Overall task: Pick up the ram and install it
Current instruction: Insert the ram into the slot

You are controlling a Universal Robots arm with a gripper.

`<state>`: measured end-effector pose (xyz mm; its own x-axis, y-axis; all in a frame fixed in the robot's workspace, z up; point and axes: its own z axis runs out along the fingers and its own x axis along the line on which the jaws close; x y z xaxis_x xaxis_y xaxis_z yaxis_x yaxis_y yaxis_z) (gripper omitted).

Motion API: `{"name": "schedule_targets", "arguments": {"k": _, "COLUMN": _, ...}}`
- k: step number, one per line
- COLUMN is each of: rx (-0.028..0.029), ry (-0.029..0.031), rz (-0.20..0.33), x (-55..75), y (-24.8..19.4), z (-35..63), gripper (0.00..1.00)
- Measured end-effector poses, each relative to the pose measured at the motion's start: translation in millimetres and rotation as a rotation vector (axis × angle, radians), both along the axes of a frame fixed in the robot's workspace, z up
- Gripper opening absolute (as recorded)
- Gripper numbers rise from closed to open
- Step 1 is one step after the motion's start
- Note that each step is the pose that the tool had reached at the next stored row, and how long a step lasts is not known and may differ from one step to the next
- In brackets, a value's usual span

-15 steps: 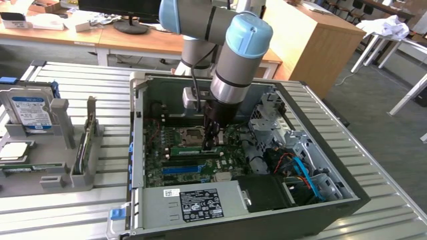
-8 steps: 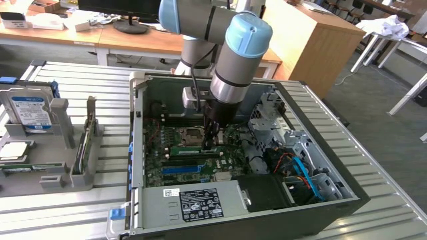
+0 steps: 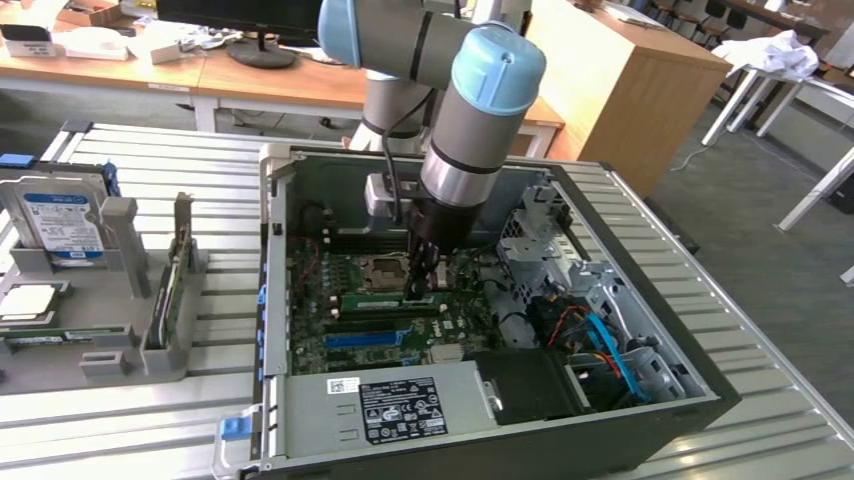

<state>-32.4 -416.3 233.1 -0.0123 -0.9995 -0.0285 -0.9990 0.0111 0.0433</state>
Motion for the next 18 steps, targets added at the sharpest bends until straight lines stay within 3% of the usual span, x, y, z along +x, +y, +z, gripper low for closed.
{"name": "schedule_targets", "arguments": {"k": 18, "rx": 0.0002, "ry": -0.0011, "rz": 0.002, "x": 0.0, "y": 0.0, "z": -2.4, "gripper": 0.12}}
